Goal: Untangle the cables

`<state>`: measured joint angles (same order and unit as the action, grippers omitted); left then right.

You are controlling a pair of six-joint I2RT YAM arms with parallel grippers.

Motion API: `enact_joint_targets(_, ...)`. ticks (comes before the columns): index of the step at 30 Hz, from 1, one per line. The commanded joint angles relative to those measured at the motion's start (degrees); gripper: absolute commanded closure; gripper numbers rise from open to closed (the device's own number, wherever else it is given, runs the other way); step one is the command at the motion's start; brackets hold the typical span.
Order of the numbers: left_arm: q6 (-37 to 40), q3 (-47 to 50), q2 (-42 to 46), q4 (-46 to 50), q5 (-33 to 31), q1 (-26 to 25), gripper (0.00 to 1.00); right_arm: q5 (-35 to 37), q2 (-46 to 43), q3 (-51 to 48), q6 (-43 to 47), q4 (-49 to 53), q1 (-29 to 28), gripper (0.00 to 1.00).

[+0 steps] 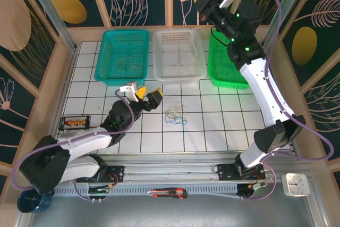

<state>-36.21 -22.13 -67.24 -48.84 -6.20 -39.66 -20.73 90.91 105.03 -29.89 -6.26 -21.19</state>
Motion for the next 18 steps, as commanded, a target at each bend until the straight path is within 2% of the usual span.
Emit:
enact_joint_targets(1, 2.05, -1.97, 4.21, 8.19, -9.36, 0.41, 0.01, -1.20, 0.42, 0.43, 0.34, -2.94, 0.72, 1.00)
enact_joint_targets(4, 0.16, -4.99, 6.84, 16.81, -10.25, 2.49, 0.01, -1.41, 2.45, 1.46, 0.59, -3.27, 1.01, 1.00)
enact_joint_targets(9, -5.54, -9.19, 7.68, 24.36, -1.21, 9.10, 0.01, -2.42, 6.99, 3.17, 1.49, -5.22, 1.56, 1.00)
enact_joint_targets(18, -3.14, -23.32, 3.28, 35.97, 6.82, 12.74, 0.01, -4.67, 17.33, 6.07, 3.15, -5.97, 2.31, 1.00)
